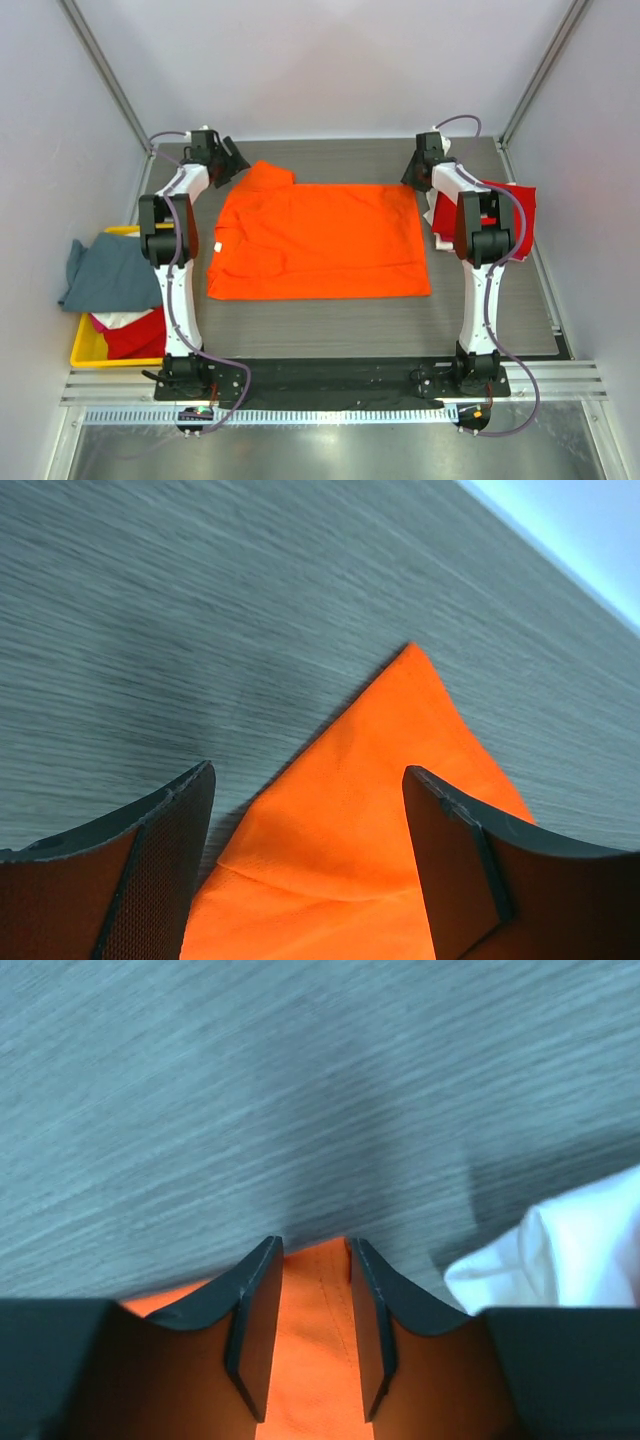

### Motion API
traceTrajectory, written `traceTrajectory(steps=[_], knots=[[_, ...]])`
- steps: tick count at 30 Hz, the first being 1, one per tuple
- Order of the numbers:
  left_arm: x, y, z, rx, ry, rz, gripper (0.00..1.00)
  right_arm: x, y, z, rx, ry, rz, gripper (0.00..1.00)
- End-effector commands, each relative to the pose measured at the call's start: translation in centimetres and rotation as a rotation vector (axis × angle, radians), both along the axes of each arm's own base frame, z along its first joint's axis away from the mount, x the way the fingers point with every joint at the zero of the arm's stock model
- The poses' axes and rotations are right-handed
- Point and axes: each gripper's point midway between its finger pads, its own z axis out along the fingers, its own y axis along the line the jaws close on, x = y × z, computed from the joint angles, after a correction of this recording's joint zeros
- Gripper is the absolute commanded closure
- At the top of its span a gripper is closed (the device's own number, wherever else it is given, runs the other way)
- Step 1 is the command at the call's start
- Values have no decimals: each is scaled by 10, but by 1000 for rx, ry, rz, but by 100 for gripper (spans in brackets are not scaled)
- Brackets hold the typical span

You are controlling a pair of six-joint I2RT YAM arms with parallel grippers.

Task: Fold and stack the t-shirts
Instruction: Fold the tshirt

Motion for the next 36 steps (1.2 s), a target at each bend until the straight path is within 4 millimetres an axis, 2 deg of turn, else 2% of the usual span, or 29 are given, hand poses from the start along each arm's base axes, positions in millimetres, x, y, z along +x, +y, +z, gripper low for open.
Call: traceTrajectory(steps=[1,4,8,9,10,13,19,20,22,23,25,26,27,28,29,30,32,35,36], knots=[[10,-6,11,1,-51,-38,24,10,12,6,37,-38,35,64],[7,-10,5,1,-36,-47,28,11,10,7,25,-44,25,83],[6,-9,-2,-1,-23,-48,30,10,9,6,18,-40,23,93],[6,-9,-3,2,-22,-53,33,10,8,6,17,-39,20,95],[6,-9,-4,4,-21,-56,41,9,7,6,15,-39,20,96],[6,-10,-7,8,-15,-65,46,8,9,6,19,-37,22,97],[0,-10,-24,18,69,-88,47,8,13,11,40,-43,36,97],[-7,-27,-28,28,98,-118,47,9,12,12,38,-46,35,97],[-9,-29,-30,57,111,-117,47,8,13,15,42,-50,40,98],[-11,-30,-35,68,122,-126,49,8,14,14,44,-47,42,98],[-7,-34,-31,86,122,-139,57,7,14,14,43,-47,43,98],[-11,-36,-40,88,153,-147,59,7,13,15,40,-49,39,98],[-4,-38,-32,83,137,-149,60,7,14,14,41,-46,42,98],[-3,-38,-33,83,144,-141,60,8,13,15,41,-47,42,99],[-8,-39,-46,76,189,-140,62,7,13,14,41,-44,42,99],[0,-40,-37,74,167,-141,67,7,14,16,44,-47,44,99],[2,-43,-40,61,171,-150,72,6,15,15,48,-43,46,99],[5,-42,-40,62,160,-144,90,5,15,15,49,-39,49,99],[6,-40,-35,70,150,-139,100,5,14,16,48,-40,46,99]])
